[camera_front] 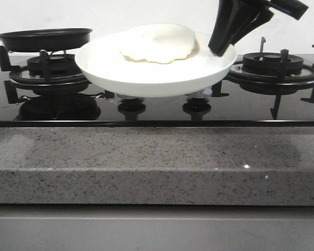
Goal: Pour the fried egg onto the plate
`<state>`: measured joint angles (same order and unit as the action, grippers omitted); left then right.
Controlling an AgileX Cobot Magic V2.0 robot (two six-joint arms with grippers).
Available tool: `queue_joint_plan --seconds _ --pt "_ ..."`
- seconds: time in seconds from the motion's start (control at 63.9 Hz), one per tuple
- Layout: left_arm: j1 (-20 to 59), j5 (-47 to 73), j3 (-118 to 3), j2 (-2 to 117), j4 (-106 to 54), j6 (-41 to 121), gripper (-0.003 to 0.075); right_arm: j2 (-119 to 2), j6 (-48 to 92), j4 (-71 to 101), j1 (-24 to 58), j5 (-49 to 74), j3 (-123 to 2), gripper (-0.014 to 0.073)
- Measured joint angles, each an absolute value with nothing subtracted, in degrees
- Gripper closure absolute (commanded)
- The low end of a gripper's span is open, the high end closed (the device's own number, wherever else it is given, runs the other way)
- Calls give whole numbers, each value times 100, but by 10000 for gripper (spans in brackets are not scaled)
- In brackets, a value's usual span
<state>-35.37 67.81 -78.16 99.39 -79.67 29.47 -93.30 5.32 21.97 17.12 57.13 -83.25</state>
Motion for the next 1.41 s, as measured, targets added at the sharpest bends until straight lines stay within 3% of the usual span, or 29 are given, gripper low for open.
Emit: queue_joint_plan --seconds 0.344,0.845,1.408 --pt "-2528 6462 -7816 8169 -6193 2914 279 -9330 532 2197 1712 5713 -8325 652" --pt "625 5849 -7251 5783 -1013 622 279 -9330 532 2197 1712 5713 -8325 652" --pt "871 5283 -4902 3484 -452 102 279 -9330 532 2197 1712 5713 -8325 652"
